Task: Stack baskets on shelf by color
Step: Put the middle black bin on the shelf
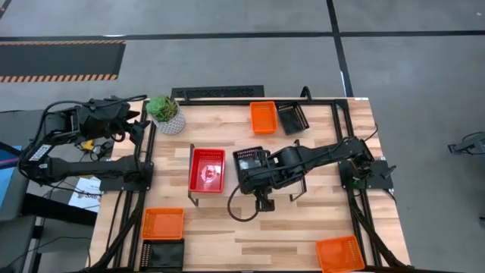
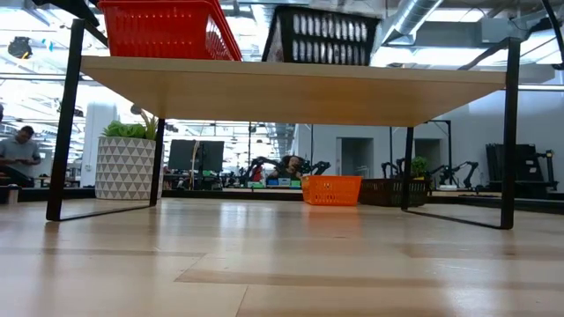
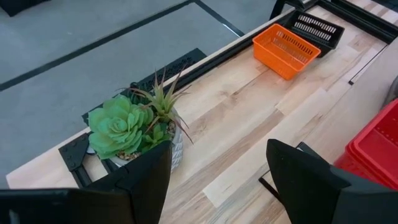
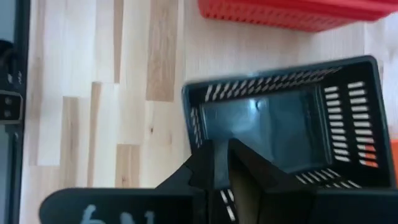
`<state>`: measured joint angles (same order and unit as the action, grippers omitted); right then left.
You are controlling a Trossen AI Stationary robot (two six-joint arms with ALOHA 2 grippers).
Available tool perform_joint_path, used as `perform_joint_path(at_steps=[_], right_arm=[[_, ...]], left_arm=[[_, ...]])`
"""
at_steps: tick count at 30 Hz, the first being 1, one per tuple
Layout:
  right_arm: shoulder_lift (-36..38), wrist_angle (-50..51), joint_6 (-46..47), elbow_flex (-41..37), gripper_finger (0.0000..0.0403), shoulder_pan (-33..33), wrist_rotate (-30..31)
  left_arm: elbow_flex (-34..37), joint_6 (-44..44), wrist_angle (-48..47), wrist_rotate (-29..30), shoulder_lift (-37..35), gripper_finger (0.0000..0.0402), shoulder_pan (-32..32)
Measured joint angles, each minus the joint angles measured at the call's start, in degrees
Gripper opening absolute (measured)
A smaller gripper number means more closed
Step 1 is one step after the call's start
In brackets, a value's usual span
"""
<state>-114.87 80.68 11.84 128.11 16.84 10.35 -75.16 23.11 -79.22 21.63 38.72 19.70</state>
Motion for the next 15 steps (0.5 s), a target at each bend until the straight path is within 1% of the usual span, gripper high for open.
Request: perform_joint_path(at_steps=[4, 7, 9, 13, 15], right_arm=[[0.00, -1.50, 0.37, 0.00, 0.0067, 0.00, -0.02], [0.37, -1.33, 3.30, 0.02, 0.0068, -0.04, 0.02], [1.21, 0.61, 7.69, 0.02, 0.0068, -0.32, 0.06], [2.87, 9.60, 21.40, 0.19, 0.0068, -1.08, 1.32], [2.82, 8.71, 23.92, -0.68, 0.0068, -1.37, 0.90]], left_arm=[[0.00, -0.01, 0.00, -0.04, 0.00, 0.0249, 0.01], [0.00, 0.01, -0.02, -0.14, 0.00, 0.0249, 0.01], [0.00, 0.03, -0.17, -0.15, 0.00, 0.0249, -0.01], [0.00, 0.03, -1.20, -0.13, 0.00, 0.0249, 0.01], [0.00, 0.03, -1.18, -0.11, 0.00, 0.0249, 0.01]])
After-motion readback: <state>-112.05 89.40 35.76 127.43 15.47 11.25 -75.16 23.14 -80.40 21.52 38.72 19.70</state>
